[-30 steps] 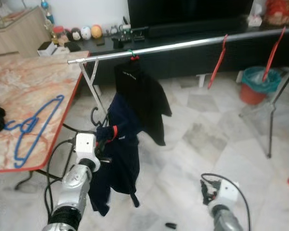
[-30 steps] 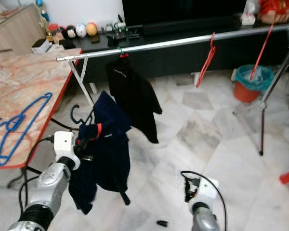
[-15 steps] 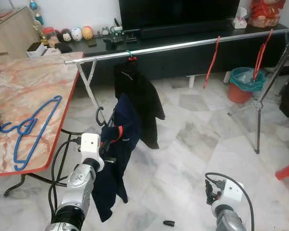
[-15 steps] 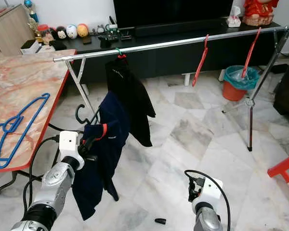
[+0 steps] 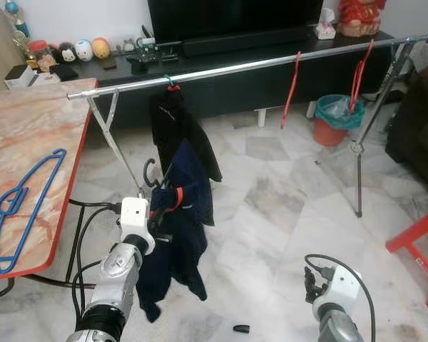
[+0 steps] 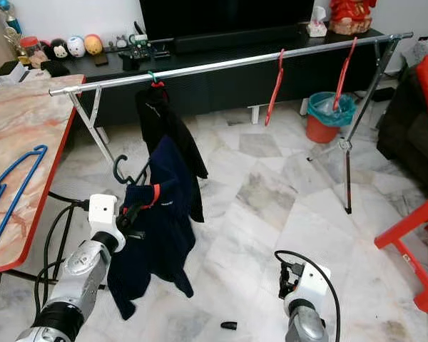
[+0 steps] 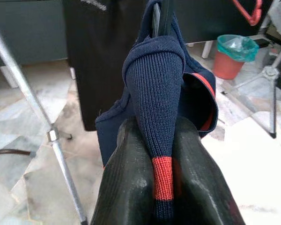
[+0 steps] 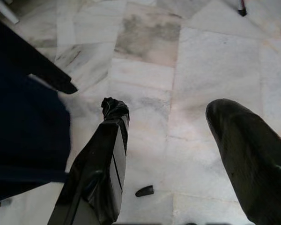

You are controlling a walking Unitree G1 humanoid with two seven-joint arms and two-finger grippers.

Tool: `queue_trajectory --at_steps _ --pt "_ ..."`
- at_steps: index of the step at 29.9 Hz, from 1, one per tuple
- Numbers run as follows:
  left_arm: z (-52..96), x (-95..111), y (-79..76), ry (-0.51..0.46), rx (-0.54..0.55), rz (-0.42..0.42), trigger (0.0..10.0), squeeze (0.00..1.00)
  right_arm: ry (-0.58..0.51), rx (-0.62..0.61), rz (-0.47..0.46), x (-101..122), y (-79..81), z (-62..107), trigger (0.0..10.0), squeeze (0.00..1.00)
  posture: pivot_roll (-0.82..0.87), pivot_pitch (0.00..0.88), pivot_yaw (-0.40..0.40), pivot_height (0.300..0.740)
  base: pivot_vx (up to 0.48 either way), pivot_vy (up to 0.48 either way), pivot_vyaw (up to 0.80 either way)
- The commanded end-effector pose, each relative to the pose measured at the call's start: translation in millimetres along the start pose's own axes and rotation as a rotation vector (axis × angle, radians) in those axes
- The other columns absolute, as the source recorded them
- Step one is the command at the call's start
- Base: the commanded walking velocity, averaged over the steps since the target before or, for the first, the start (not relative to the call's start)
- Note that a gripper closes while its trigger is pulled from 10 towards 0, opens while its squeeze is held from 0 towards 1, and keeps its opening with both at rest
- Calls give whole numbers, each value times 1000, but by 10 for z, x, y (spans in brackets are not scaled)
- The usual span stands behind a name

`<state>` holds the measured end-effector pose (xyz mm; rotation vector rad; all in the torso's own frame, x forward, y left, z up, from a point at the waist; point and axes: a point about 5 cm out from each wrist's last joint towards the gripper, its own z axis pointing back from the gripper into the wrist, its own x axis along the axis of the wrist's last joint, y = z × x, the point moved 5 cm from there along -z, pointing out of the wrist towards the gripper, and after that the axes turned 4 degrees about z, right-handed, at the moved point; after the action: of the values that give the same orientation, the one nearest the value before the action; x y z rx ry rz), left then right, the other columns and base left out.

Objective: Hang hanger

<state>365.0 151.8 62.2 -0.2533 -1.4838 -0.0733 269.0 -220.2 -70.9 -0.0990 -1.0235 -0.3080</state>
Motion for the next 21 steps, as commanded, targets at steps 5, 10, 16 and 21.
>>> queue_trajectory --at_steps 5,10,16,21 --pt "-10 85 63 -24 17 -18 10000 0 1 39 -7 -3 87 -2 10000 0 -27 0 85 740 0 0 0" --pt "-7 85 81 -23 26 -21 10000 0 -2 62 17 5 141 -4 10000 0 -27 0 85 740 0 0 0" --pt "-5 74 133 -12 50 -38 10000 0 -3 62 16 10 145 -6 10000 0 -24 0 85 740 81 0 0" --pt "-6 65 151 -5 64 -50 10000 0 -4 67 19 14 150 -7 10000 0 -25 0 85 740 278 0 0"
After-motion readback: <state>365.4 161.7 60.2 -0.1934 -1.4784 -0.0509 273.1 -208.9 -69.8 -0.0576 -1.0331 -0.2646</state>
